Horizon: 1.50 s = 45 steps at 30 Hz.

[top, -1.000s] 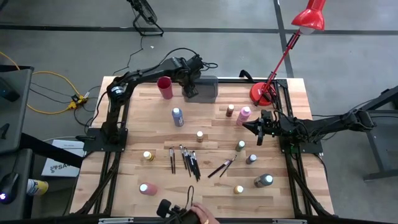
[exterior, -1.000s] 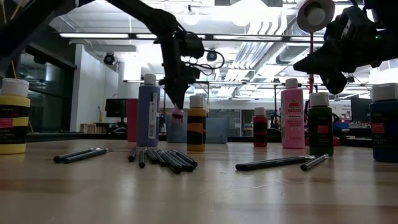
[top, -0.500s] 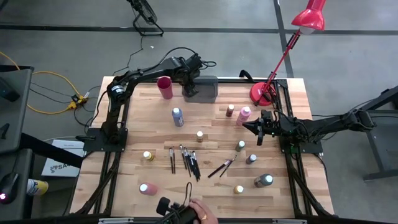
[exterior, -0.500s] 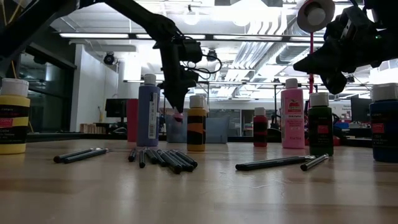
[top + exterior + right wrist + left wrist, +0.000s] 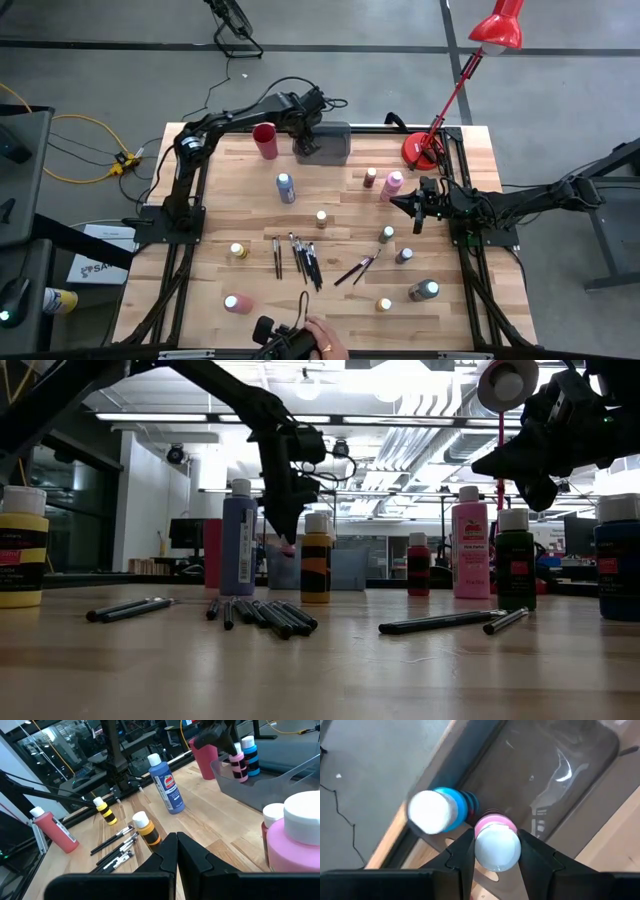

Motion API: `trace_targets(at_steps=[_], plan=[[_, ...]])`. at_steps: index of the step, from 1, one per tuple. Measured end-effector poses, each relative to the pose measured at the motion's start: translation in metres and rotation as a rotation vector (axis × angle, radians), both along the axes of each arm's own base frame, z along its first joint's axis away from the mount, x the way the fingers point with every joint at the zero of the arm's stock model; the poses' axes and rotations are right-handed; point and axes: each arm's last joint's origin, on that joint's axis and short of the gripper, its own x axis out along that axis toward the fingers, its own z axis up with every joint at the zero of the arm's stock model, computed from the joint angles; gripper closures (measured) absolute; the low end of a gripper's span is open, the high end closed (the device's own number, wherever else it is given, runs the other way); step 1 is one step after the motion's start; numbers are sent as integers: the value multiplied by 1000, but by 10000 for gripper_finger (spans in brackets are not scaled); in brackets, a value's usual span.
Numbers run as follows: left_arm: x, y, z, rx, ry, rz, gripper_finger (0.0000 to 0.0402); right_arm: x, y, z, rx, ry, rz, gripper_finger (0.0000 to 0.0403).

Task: Pick & Place Paint Supplies
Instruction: Put the pink paint bottle into the black bin, then put the yellow paint bottle into the black bin

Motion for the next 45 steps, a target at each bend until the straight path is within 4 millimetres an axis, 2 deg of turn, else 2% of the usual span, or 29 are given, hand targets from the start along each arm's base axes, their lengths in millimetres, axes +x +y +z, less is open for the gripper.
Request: trace_targets(at_steps=[20,33,36,40,45], plan=[[-5,6,-2,-4,17,53,278,0,0,0,0,0,0,400],[-7,7,-2,14,46,51,168,0,0,0,0,0,0,400],[-9,5,7,35,30,32,158,0,0,0,0,0,0,400],[-14,-4,29,75,4,-7,156,0,0,0,0,0,0,400],[-24,-38,63,119,54,-143,156,0,0,0,0,0,0,400]])
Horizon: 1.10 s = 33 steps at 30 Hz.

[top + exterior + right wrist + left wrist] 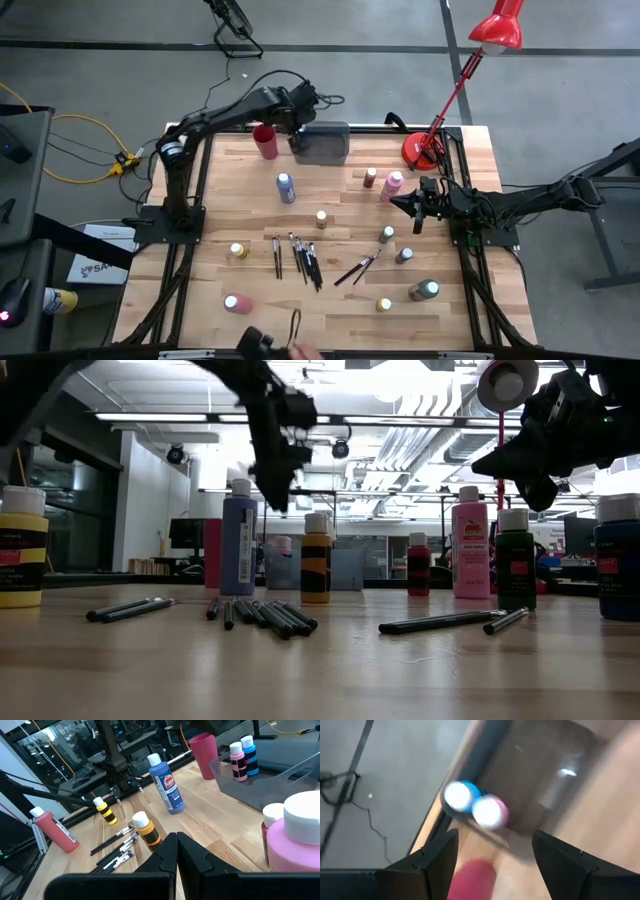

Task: Pick & Place Paint Supplies
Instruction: Put the yellow paint bottle into the black bin

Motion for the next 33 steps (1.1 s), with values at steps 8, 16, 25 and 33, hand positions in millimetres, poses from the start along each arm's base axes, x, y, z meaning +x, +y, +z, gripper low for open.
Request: trace_targets(at_steps=[8,16,25,33], plan=[[-26,-77,49,-7,92,-230,155,0,0,0,0,0,0,400],[-67,-158,86,-40,141,-399,155,0,0,0,0,0,1,400],[-123,-226,55,-138,93,-323,155,0,0,0,0,0,0,400],[-150,-261,0,-292,39,-73,155,0,0,0,0,0,0,400]])
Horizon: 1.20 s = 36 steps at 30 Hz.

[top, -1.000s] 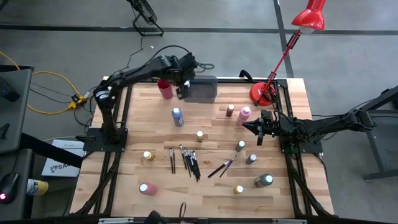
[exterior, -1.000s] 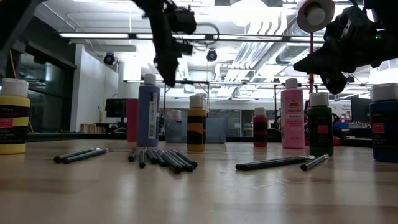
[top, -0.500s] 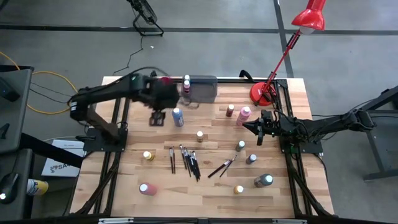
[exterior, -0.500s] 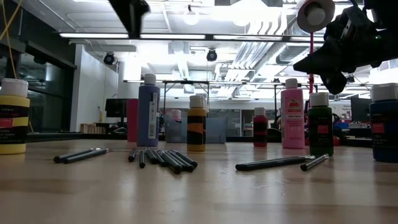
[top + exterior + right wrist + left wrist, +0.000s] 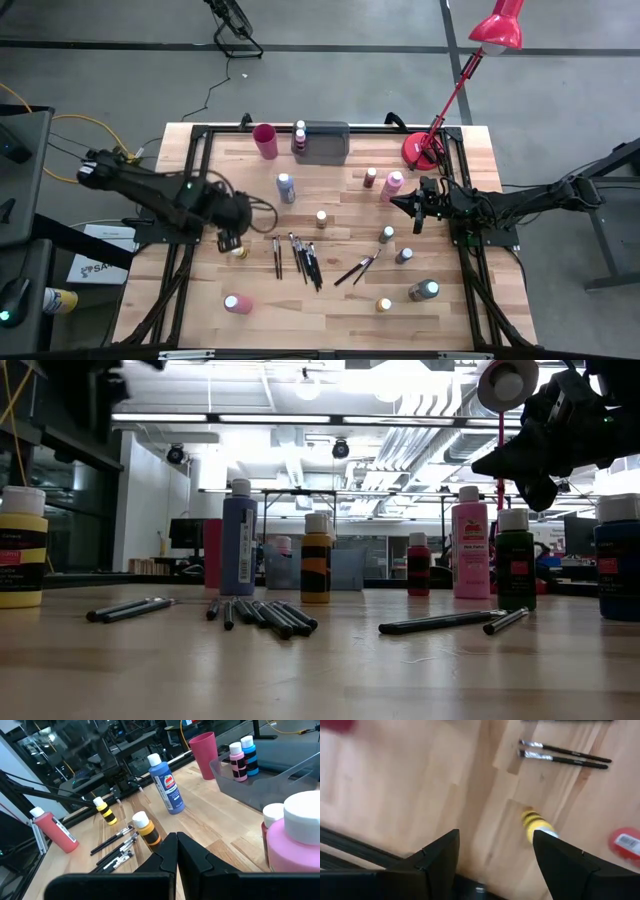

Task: Pick & Place Paint Supplies
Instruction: Put the yellow paint bottle into the black bin

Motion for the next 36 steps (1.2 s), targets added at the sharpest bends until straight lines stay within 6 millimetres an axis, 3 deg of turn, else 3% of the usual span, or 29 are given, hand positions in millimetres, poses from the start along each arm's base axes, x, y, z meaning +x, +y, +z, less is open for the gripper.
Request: trace_targets(at_steps=[6,16,36], plan=[[-6,-12,-25,-29,61,76,155,0,0,0,0,0,0,400],[10,-26,-50,-83,85,55,155,0,0,0,0,0,0,400],[25,-38,-68,-114,170,-56,155,0,0,0,0,0,0,400]])
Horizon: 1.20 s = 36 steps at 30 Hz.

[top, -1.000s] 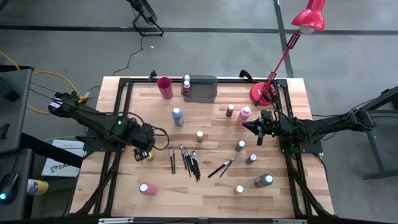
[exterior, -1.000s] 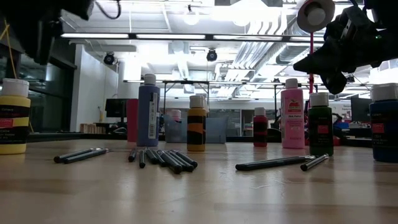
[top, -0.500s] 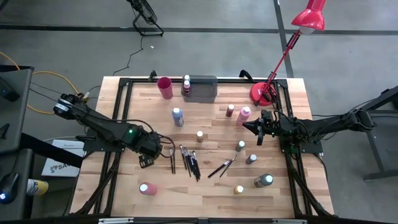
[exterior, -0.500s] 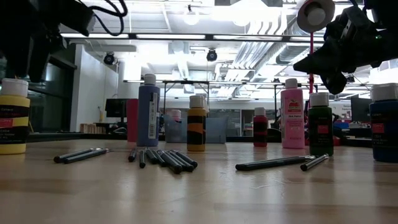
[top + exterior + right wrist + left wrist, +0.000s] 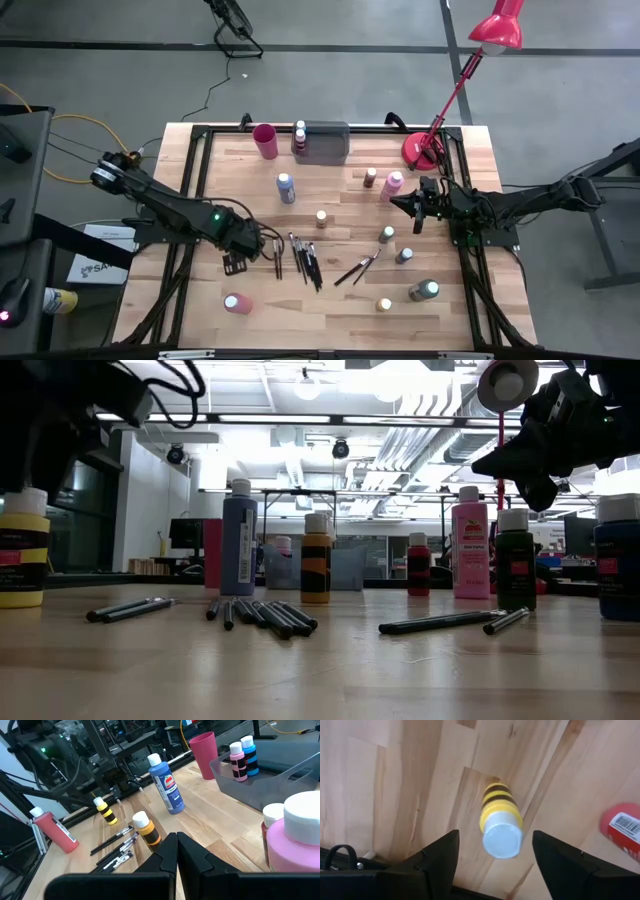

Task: Pick & Place Paint Supplies
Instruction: Put the yellow paint bottle into the black bin

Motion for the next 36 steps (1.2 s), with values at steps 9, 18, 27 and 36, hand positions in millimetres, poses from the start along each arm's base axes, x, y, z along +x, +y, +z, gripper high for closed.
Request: trace_targets(at_steps=[9,18,27,36], plan=[[3,0,-4,19,18,-24,155,0,0,0,0,0,0,400],[2,-1,-15,-12,21,-39,155,0,0,0,0,0,0,400],[2,-1,-16,-11,23,-51,185,0,0,0,0,0,0,400],[2,-1,-16,-7,19,-95,288,0,0,0,0,0,0,400]])
